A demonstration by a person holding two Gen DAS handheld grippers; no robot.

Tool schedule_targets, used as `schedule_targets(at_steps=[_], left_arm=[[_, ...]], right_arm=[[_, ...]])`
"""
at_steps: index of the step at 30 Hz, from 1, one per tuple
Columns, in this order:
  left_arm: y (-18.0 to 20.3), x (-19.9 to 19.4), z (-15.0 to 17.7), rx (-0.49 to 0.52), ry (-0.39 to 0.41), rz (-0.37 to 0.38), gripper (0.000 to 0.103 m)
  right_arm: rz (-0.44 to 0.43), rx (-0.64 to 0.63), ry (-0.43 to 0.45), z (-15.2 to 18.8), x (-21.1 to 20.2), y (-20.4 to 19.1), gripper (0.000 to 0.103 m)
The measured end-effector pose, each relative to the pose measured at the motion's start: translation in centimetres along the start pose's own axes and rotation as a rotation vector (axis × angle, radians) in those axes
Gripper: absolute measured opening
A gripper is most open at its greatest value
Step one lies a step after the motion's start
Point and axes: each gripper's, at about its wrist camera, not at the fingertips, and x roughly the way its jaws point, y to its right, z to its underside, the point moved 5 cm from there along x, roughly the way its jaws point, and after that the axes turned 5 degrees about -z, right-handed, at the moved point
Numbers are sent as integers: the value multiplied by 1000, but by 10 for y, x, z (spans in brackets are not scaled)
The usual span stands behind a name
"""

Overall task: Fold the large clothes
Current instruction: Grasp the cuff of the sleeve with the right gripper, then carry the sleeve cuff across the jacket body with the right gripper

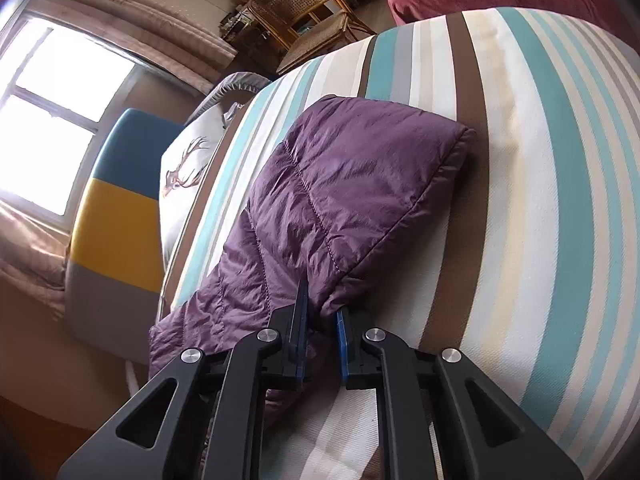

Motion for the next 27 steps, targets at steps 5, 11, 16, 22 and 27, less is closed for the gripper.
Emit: schedule_targets(at_steps=[5,11,16,22,27], left_arm=[[-1,1,-1,-7,-1,9,101],[-4,2,-1,-11,-1,16,101],[-4,2,-1,-13,-1,17,101],[-5,2,-1,-13,-1,18,101],[-5,2,-1,-17,-2,22,101]], right_arm=[[40,-65,99,-4,-24,-4,8],[75,-187,127,-5,-26,-26,6],[50,-434,151,13,-35,-76,6],[-36,-798,117,87,-36,-150,6],[-104,-1041,63,166,-32,-189,6]])
